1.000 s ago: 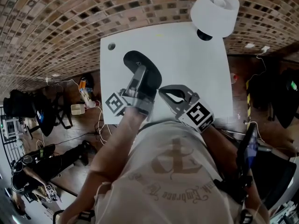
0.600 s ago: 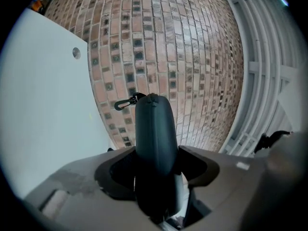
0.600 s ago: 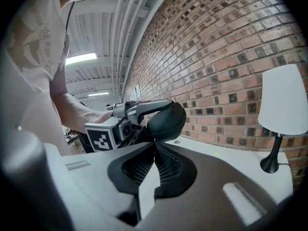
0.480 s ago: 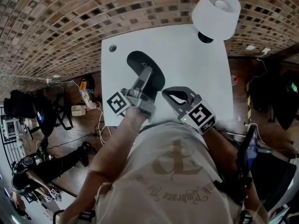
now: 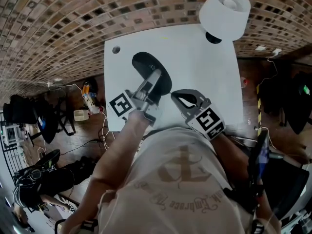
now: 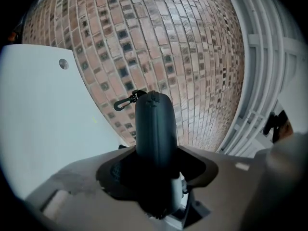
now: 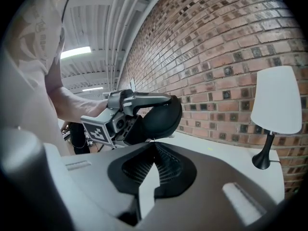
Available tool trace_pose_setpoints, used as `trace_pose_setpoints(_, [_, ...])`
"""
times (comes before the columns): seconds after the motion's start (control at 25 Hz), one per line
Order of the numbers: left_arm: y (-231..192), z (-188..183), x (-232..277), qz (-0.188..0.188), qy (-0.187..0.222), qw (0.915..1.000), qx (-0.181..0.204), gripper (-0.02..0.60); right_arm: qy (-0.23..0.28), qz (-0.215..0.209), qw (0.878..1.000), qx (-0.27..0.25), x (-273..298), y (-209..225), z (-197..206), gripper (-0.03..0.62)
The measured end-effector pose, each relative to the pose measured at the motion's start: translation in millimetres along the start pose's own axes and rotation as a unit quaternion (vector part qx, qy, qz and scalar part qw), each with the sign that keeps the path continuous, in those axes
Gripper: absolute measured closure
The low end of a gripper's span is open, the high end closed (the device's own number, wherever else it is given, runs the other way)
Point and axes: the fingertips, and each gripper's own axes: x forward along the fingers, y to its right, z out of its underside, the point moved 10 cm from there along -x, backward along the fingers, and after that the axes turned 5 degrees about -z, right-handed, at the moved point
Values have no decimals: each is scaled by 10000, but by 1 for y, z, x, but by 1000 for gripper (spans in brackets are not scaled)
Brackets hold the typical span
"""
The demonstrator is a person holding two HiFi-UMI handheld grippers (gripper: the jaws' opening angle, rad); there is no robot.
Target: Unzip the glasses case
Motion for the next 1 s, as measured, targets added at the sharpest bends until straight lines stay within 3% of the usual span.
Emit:
trace_pose_setpoints(0.6, [2, 7, -9, 30, -667, 9974, 284, 327, -44, 58, 9997, -226, -8, 6, 2, 586])
trace_pose_setpoints(1.0, [-1, 9, -14, 140, -1259, 9903, 566, 325, -69, 38, 9994, -342, -9, 9, 0, 586])
